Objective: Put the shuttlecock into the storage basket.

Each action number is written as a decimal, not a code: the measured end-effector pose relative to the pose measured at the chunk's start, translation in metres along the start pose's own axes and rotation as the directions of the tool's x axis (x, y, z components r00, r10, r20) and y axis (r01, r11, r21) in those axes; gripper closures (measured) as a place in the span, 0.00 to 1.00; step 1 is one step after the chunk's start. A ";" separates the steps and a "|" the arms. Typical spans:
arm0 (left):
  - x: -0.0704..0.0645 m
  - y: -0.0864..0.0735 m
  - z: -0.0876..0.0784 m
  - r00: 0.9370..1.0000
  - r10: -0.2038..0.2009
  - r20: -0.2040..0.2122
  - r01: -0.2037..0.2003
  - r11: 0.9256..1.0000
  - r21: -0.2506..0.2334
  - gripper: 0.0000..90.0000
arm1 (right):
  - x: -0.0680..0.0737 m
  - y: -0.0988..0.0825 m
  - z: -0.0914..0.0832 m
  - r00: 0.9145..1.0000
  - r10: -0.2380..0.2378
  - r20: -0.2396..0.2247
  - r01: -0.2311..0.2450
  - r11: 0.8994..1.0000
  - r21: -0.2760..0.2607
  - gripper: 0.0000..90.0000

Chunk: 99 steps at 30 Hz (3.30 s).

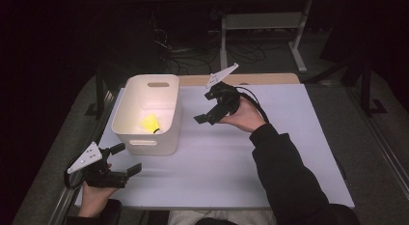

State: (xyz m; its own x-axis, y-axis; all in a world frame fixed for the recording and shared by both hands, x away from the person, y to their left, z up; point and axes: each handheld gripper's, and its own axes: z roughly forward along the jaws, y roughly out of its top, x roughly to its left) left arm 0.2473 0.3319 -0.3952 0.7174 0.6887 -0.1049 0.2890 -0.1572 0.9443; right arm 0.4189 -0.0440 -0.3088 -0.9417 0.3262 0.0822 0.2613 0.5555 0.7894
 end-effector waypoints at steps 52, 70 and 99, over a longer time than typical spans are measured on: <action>0.000 0.000 0.001 1.000 -0.002 -0.003 0.002 1.000 0.001 0.00 | -0.001 -0.092 -0.047 0.991 0.121 0.051 -0.116 0.990 -0.078 0.00; 0.000 0.000 0.001 1.000 -0.002 -0.004 0.002 1.000 0.002 0.00 | 0.005 -0.121 -0.063 0.986 0.148 0.074 -0.139 0.984 -0.112 0.00; 0.000 0.000 0.001 1.000 -0.004 -0.004 0.004 1.000 -0.002 0.00 | 0.013 -0.177 -0.095 0.967 0.206 0.149 -0.187 0.973 -0.134 0.00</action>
State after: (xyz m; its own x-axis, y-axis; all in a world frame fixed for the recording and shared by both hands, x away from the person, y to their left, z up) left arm 0.2481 0.3316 -0.3951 0.7139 0.6920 -0.1071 0.2905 -0.1536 0.9445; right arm 0.3402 -0.2101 -0.3896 -0.8254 0.5437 0.1519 0.4018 0.3767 0.8346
